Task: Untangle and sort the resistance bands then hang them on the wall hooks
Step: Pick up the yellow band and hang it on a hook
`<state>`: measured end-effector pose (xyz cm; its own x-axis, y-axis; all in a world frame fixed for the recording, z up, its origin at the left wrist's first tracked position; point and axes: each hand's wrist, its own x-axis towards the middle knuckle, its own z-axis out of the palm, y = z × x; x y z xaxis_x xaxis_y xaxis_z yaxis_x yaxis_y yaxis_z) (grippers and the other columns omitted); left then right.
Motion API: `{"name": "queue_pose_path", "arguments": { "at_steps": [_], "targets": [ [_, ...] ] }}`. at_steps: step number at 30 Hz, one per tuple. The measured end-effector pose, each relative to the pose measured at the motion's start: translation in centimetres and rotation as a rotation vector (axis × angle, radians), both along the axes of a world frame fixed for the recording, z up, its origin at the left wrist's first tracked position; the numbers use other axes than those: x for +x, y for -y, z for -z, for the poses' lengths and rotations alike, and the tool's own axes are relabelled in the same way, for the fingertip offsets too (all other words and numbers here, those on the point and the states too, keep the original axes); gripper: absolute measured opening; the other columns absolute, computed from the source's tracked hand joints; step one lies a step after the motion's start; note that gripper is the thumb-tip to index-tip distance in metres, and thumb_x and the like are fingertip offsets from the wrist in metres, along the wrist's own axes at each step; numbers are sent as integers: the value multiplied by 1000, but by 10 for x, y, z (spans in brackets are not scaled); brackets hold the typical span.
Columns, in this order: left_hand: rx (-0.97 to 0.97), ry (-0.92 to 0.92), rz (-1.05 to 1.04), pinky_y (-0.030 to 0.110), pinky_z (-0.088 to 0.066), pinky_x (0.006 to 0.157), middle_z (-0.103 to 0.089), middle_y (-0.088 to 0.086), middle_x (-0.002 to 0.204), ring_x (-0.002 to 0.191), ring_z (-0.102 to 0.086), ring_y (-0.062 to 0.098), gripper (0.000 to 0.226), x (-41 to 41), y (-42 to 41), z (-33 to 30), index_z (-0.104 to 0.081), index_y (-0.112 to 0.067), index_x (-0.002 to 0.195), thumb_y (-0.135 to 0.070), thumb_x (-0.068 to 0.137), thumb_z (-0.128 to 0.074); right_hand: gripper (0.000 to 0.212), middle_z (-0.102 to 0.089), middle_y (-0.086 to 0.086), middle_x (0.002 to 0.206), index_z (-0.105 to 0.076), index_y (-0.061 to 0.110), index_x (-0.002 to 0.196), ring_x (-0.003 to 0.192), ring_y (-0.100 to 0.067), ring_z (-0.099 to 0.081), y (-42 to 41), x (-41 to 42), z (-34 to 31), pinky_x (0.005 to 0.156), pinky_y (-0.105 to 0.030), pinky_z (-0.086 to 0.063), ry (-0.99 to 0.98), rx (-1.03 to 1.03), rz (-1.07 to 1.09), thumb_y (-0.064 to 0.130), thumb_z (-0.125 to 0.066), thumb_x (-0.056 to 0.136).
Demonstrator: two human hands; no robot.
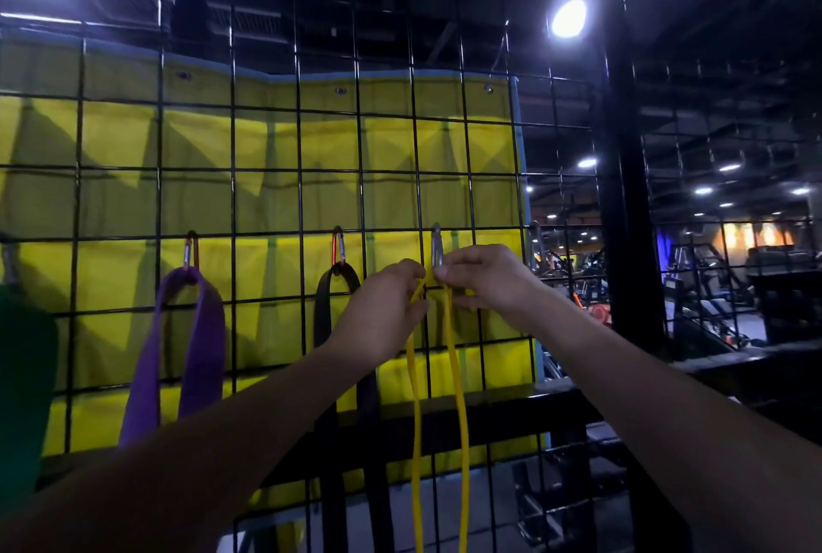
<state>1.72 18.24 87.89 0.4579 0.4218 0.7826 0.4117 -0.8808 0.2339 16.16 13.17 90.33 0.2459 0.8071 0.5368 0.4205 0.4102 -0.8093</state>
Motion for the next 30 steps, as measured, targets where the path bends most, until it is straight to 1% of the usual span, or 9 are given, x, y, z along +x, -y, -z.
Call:
{"name": "queue_pose_path", "arguments": {
  "at_steps": [4,6,8,10,13,16,20,25,30],
  "targets": [
    [-26,13,6,28,-47,86,-60,4,120,105,-59,18,37,2,4,2,-52,-17,127,-13,90,-55,17,-62,-5,76,-68,9,95,71,-17,-57,-8,-5,-1,68,-33,-50,16,88,117,21,-68,83],
    [-55,20,19,30,-50,84,-61,4,119,100,-61,19,39,4,6,3,-52,-18,128,-12,90,-56,5,-63,-4,76,-69,15,80,69,-18,-57,-14,-7,-5,61,-28,-46,41,129,213,17,-73,78],
    [-85,29,29,30,-50,84,-61,4,120,98,-62,20,42,6,7,4,-51,-19,130,-11,89,-57,16,-64,-3,73,-65,20,64,68,-18,-59,-19,-4,-5,59,-24,-43,23,172,307,13,-75,74],
    [-94,28,38,29,-48,86,-61,5,122,102,-62,21,43,9,9,4,-50,-17,132,-10,89,-57,20,-65,-4,72,-63,20,60,70,-19,-61,-19,-1,-2,62,-25,-46,-17,204,386,12,-76,73],
    [-80,12,24,25,-44,87,-60,6,123,107,-59,21,42,17,9,3,-50,-15,132,-8,90,-54,25,-67,-5,74,-61,21,57,80,-24,-67,-19,2,1,76,-34,-54,-50,234,429,11,-77,72],
    [-93,24,19,21,-41,82,-61,5,120,105,-59,19,43,20,7,6,-49,-15,132,-7,90,-53,15,-68,-8,76,-66,15,64,81,-26,-68,-19,2,2,75,-33,-52,1,243,435,12,-78,71],
    [-97,42,46,21,-44,75,-57,-2,98,87,-58,13,42,16,5,15,-51,-16,128,-4,88,-54,16,-67,-6,74,-64,15,68,77,-24,-66,-15,-1,8,73,-34,-52,109,274,454,15,-79,70],
    [-99,113,69,12,-36,65,-53,-3,91,73,-51,8,41,11,8,29,-50,-13,125,-3,85,-58,31,-54,8,74,-62,9,102,71,-13,-55,-4,-2,35,61,-18,-41,231,246,453,6,-73,74],
    [-152,208,120,5,-37,53,-53,-5,87,80,-60,13,32,7,20,73,-55,-10,116,-8,85,-60,24,-58,-1,79,-64,4,100,60,-1,-49,25,7,85,55,0,-37,325,225,523,-2,-63,76]
  ]
}}
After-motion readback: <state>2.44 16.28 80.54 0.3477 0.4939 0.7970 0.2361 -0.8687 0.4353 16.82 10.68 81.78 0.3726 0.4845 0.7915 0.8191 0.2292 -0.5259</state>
